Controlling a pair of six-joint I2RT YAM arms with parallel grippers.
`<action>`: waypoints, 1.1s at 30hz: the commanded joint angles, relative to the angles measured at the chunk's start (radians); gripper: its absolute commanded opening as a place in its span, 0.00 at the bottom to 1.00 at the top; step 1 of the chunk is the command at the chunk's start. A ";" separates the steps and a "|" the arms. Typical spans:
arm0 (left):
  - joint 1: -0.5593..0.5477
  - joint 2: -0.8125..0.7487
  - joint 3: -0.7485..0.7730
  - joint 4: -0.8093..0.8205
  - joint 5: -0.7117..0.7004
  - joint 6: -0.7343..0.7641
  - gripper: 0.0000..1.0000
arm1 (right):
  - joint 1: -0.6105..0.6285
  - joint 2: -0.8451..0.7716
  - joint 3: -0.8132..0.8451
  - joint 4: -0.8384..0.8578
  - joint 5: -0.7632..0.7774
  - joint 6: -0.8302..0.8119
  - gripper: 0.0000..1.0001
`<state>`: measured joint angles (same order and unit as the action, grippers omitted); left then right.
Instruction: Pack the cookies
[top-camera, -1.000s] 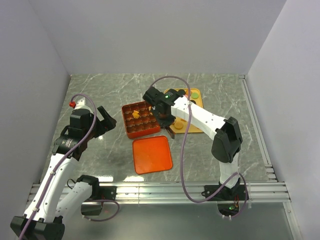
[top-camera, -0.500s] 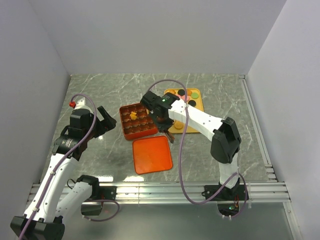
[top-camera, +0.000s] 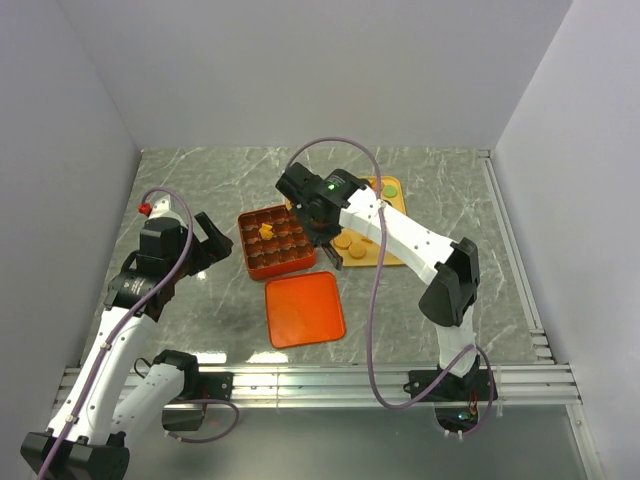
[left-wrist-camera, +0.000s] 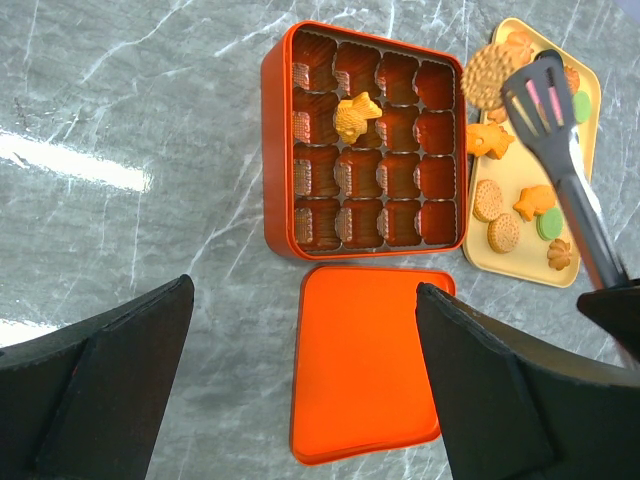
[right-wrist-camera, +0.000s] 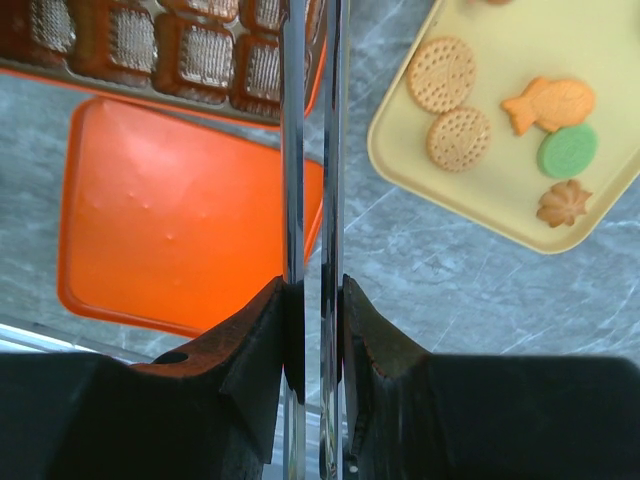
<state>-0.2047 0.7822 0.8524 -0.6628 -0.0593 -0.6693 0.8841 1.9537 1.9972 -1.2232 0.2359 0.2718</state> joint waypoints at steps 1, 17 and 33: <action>-0.004 -0.009 -0.001 0.019 -0.005 0.005 0.99 | 0.009 0.005 0.060 -0.007 0.048 0.007 0.00; -0.004 -0.011 0.000 0.015 -0.007 0.005 0.99 | 0.006 0.123 -0.061 0.091 0.075 -0.016 0.00; -0.004 -0.001 0.000 0.015 -0.004 0.007 0.99 | 0.001 0.111 -0.035 0.099 0.108 -0.002 0.00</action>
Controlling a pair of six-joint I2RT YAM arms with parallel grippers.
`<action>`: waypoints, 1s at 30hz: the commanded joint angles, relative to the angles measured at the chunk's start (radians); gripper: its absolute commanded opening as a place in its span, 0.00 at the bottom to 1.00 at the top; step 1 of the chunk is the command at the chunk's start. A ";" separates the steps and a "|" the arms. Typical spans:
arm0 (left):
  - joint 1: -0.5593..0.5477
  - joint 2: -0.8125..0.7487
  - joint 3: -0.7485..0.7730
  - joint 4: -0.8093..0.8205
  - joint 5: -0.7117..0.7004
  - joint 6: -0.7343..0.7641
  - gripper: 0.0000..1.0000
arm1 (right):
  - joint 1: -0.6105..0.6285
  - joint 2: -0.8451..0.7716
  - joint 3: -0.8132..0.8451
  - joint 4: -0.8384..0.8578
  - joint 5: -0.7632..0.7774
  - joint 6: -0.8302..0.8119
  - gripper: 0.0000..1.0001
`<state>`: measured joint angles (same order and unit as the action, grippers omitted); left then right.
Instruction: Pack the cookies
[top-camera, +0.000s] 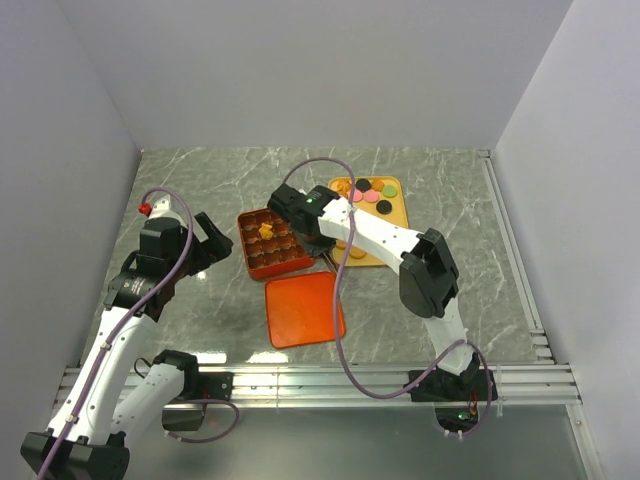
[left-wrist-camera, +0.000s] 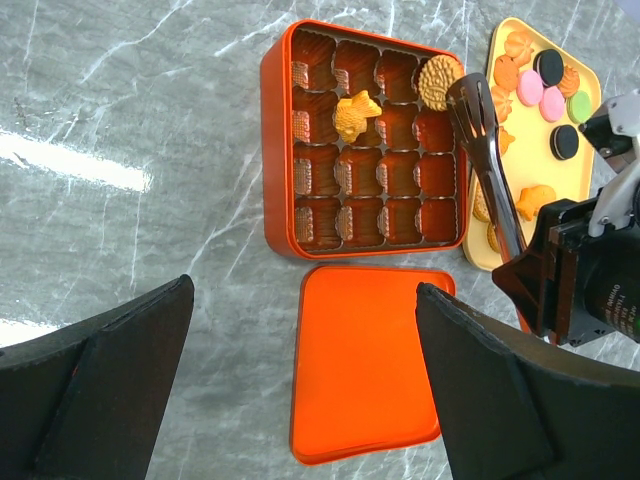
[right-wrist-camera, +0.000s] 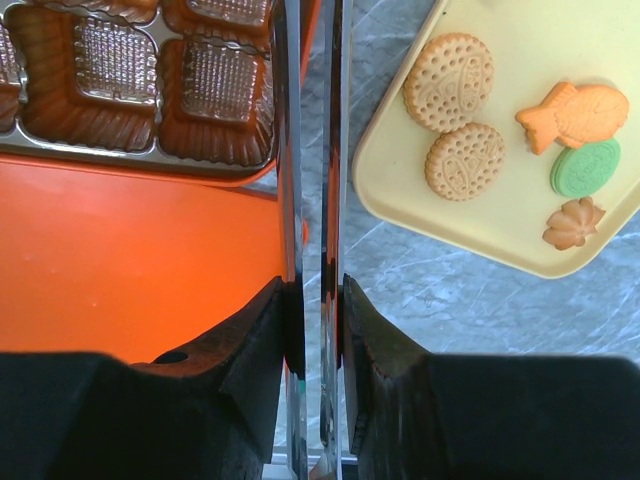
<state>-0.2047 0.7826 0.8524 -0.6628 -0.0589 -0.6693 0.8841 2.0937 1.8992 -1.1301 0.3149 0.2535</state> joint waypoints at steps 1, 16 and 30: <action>-0.004 0.000 0.000 0.017 -0.004 0.007 0.99 | -0.007 -0.065 0.072 0.010 0.027 0.030 0.00; -0.004 0.026 -0.001 0.026 0.039 0.025 0.99 | -0.309 -0.438 -0.297 0.136 -0.202 0.188 0.00; -0.038 0.058 0.002 0.019 0.039 0.027 0.99 | -0.450 -0.333 -0.396 0.210 -0.413 0.174 0.24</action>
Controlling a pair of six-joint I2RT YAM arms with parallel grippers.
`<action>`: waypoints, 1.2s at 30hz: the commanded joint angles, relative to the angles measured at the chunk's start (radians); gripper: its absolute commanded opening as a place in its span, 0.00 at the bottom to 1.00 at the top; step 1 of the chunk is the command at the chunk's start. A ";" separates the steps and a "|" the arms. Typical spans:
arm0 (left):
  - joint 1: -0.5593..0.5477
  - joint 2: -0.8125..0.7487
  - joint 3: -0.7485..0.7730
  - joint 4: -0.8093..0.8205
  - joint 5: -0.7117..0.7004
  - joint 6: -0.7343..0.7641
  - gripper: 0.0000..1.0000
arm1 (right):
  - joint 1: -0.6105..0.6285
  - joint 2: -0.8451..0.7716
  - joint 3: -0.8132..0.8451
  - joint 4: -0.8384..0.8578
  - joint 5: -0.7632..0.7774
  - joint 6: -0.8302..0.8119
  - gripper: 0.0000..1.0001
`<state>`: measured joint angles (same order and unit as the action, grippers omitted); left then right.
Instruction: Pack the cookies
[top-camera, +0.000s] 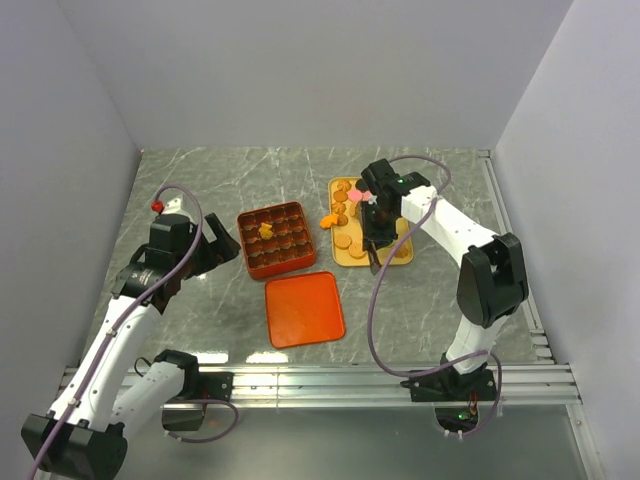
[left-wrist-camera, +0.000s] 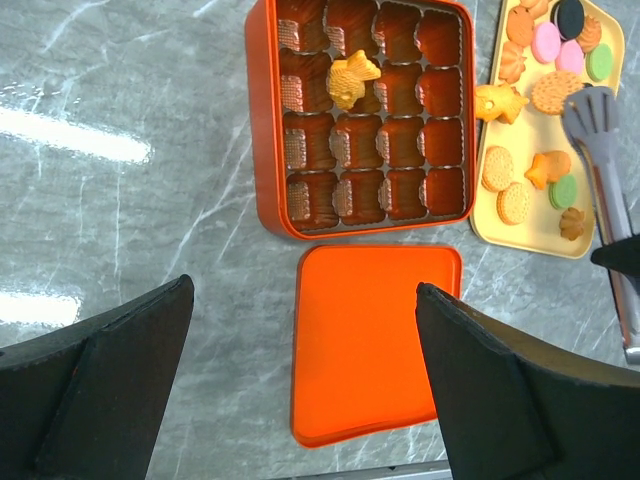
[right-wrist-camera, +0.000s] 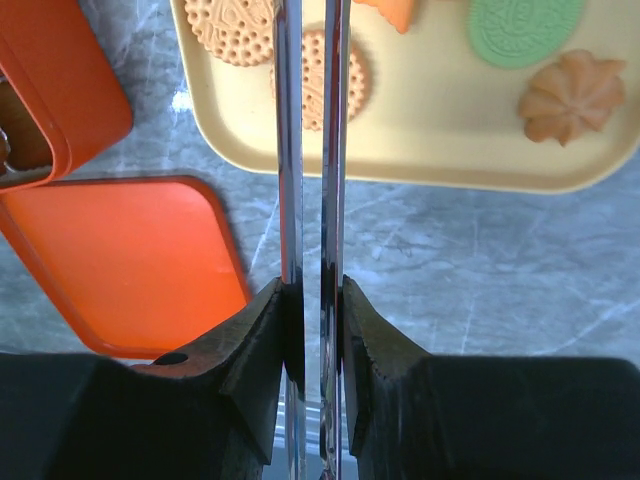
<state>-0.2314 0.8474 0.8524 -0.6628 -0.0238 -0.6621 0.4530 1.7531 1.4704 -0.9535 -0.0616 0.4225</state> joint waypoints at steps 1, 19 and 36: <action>-0.014 -0.007 0.002 0.017 -0.002 0.019 0.99 | -0.020 0.006 0.030 0.029 -0.034 0.012 0.30; -0.020 0.004 0.004 0.019 -0.001 0.018 0.99 | 0.023 -0.081 0.100 -0.028 -0.078 0.016 0.54; -0.022 -0.008 0.005 0.015 -0.007 0.018 0.99 | 0.029 -0.026 0.137 0.028 -0.130 0.044 0.51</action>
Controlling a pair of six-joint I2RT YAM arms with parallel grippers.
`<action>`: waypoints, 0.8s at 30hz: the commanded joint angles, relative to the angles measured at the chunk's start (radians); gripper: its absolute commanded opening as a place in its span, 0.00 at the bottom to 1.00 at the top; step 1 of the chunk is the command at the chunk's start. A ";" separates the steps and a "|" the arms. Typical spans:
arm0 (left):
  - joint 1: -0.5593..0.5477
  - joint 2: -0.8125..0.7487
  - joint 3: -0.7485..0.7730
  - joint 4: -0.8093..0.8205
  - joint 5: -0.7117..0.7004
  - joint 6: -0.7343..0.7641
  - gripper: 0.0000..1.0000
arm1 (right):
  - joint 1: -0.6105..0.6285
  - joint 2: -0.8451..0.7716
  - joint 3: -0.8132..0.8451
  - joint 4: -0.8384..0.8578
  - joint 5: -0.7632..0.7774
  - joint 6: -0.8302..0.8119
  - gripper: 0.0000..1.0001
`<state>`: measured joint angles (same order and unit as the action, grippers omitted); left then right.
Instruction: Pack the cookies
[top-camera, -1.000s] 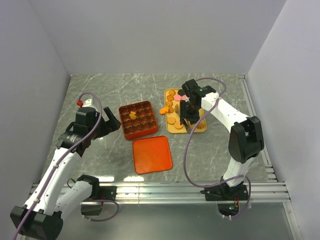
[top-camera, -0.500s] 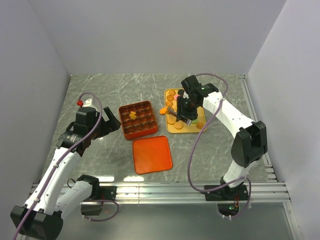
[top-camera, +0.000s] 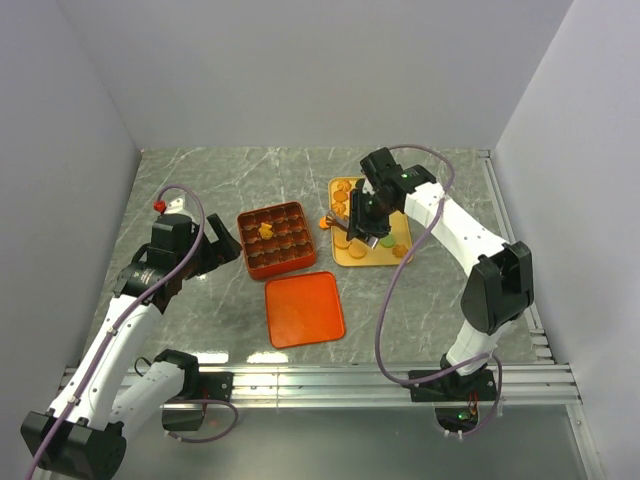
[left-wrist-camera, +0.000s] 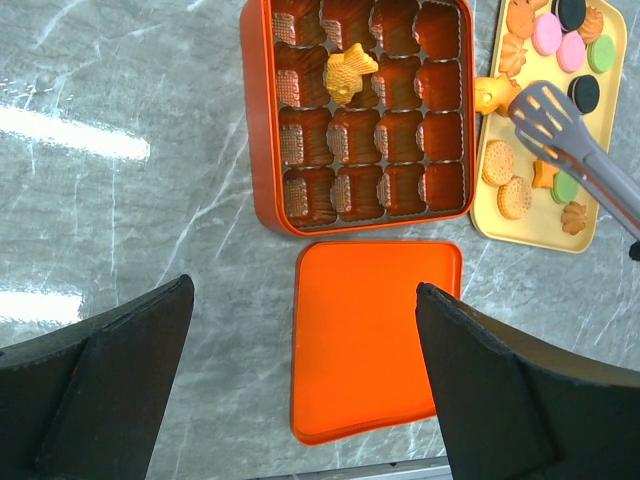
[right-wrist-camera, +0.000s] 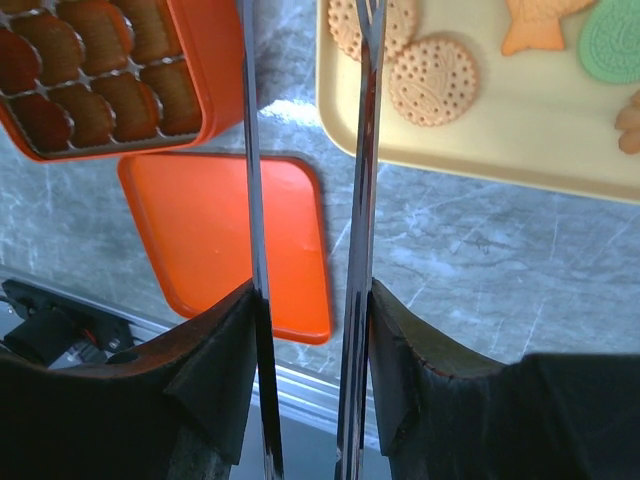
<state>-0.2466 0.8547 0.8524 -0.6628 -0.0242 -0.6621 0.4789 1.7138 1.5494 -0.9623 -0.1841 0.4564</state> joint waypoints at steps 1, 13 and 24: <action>-0.005 -0.016 0.005 0.015 -0.006 0.018 0.99 | 0.003 0.015 0.058 0.039 -0.008 0.010 0.50; -0.011 -0.017 0.007 0.012 -0.014 0.015 0.99 | 0.003 0.058 0.077 0.036 -0.003 -0.001 0.48; -0.011 -0.011 0.007 0.011 -0.020 0.013 1.00 | 0.003 0.090 0.095 0.051 -0.018 -0.004 0.34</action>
<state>-0.2531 0.8536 0.8524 -0.6628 -0.0311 -0.6624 0.4793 1.7882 1.5860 -0.9367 -0.1905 0.4541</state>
